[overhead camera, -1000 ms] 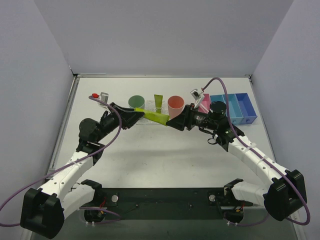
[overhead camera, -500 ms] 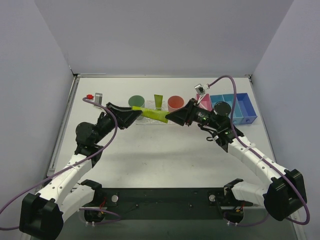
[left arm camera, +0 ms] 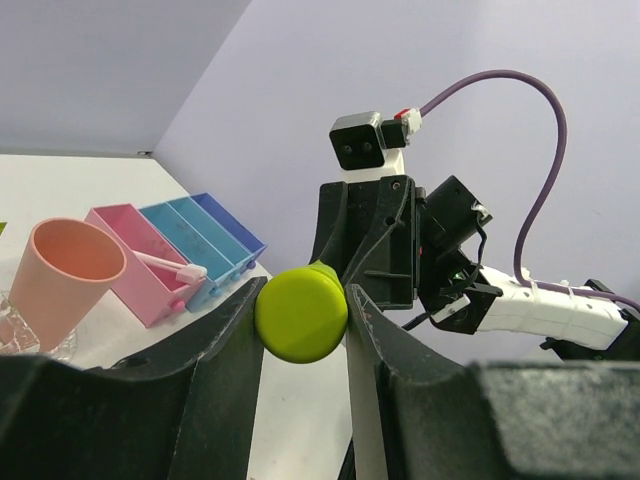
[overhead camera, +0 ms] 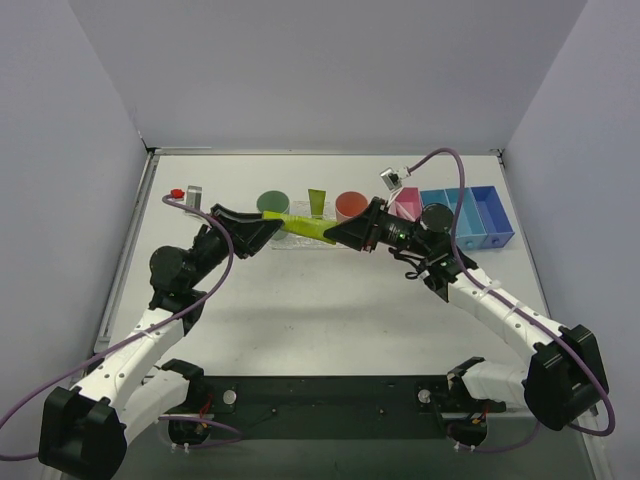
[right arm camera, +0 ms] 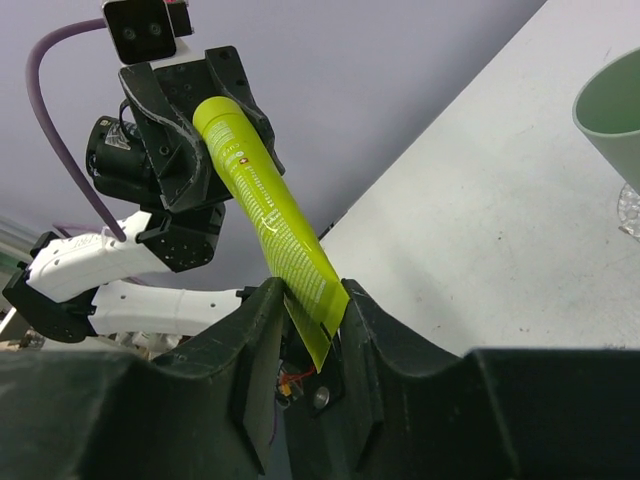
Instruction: Prepare toiletry sets of a toothbrush and toothpaste on the tray
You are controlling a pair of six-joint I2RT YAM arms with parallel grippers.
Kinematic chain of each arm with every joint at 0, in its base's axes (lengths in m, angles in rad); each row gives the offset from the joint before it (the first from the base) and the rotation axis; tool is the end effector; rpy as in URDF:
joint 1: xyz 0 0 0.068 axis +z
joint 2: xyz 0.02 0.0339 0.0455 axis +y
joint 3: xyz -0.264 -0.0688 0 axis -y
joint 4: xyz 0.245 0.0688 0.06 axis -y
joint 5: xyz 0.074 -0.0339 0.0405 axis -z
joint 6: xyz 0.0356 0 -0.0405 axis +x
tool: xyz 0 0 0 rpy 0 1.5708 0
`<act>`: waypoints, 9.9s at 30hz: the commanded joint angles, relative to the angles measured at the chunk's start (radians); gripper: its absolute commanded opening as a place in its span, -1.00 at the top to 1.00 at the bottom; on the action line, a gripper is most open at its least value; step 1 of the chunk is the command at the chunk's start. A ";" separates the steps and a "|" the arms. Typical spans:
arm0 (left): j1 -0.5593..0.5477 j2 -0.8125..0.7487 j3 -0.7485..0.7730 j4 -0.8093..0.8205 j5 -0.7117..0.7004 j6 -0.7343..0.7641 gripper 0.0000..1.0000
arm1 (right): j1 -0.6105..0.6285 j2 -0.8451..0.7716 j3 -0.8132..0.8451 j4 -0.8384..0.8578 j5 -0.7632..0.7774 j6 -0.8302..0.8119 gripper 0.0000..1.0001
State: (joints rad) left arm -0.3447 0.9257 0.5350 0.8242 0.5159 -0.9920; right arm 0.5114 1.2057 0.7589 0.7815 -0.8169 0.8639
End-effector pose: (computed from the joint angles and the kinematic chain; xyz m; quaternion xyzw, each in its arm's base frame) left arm 0.1879 -0.0861 0.3307 0.0382 0.5620 -0.6127 0.5543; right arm 0.2189 0.1526 0.3407 -0.2255 0.5803 0.6526 0.4319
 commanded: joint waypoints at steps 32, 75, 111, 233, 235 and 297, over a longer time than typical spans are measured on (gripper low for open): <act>-0.008 -0.052 0.281 -0.689 0.269 0.766 -0.78 | 0.064 -0.048 0.355 -1.019 -0.053 -0.695 1.00; -0.281 0.279 0.341 -0.706 0.510 0.705 0.68 | 0.098 0.097 0.567 -1.237 -0.134 -0.812 0.46; -0.122 0.145 0.330 -0.733 0.348 0.723 -0.41 | 0.047 0.014 0.394 -0.743 -0.067 -0.561 1.00; 0.105 0.134 0.399 -1.120 -0.476 0.981 -0.74 | 0.122 0.877 1.232 -0.992 0.573 -1.085 1.00; 0.105 0.134 0.399 -1.120 -0.476 0.981 -0.74 | 0.121 0.882 1.234 -0.993 0.571 -1.085 1.00; 0.105 0.133 0.399 -1.116 -0.475 0.978 -0.74 | 0.124 0.806 1.197 -0.992 0.509 -1.043 0.10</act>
State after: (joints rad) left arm -0.2352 1.0683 0.8894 -0.3115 0.0448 -0.0174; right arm 0.6353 2.1361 1.9800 -0.2462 -0.2821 -0.1925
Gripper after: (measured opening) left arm 0.870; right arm 0.425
